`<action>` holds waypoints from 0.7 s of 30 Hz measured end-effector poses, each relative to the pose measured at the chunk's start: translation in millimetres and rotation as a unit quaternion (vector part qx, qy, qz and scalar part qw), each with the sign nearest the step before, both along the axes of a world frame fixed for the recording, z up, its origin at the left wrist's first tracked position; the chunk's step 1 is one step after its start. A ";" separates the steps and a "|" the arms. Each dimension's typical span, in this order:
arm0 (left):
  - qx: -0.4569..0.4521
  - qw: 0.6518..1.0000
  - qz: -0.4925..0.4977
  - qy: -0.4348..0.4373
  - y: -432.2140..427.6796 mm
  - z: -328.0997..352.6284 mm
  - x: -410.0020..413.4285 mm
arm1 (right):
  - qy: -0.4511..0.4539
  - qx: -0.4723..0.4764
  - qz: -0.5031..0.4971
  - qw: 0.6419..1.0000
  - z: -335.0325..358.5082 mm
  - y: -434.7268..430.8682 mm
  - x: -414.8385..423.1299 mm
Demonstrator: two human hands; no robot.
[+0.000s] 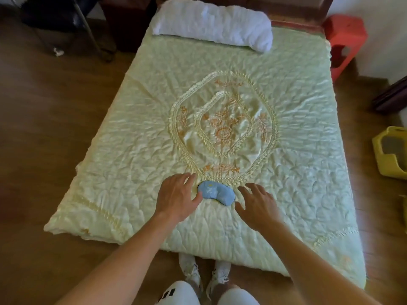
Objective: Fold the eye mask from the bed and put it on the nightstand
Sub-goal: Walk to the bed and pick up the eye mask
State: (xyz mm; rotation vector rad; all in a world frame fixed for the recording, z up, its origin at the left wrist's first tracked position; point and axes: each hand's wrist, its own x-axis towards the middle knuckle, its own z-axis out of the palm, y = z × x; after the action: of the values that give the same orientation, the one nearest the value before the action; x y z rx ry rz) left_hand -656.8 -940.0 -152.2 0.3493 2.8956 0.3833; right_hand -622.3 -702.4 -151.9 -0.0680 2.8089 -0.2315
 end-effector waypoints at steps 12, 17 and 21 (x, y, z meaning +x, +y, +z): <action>-0.032 0.990 -0.132 -0.036 44.3 -208.5 -35.0 | -0.038 -0.044 -0.006 0.998 -204.3 23.0 -32.2; -0.044 0.984 -0.168 -0.043 52.2 -300.0 -44.6 | -0.025 -0.042 0.025 0.998 -288.4 17.7 -41.0; -0.057 0.978 -0.199 -0.015 56.6 -346.0 -56.7 | -0.006 -0.036 0.035 0.999 -329.8 12.6 -47.0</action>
State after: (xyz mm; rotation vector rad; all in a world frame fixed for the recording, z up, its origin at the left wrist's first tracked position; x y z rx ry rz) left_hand -713.5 -883.3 -498.3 0.8732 2.7085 0.1532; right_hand -669.3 -689.7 -481.7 -0.1813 2.7792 -0.3141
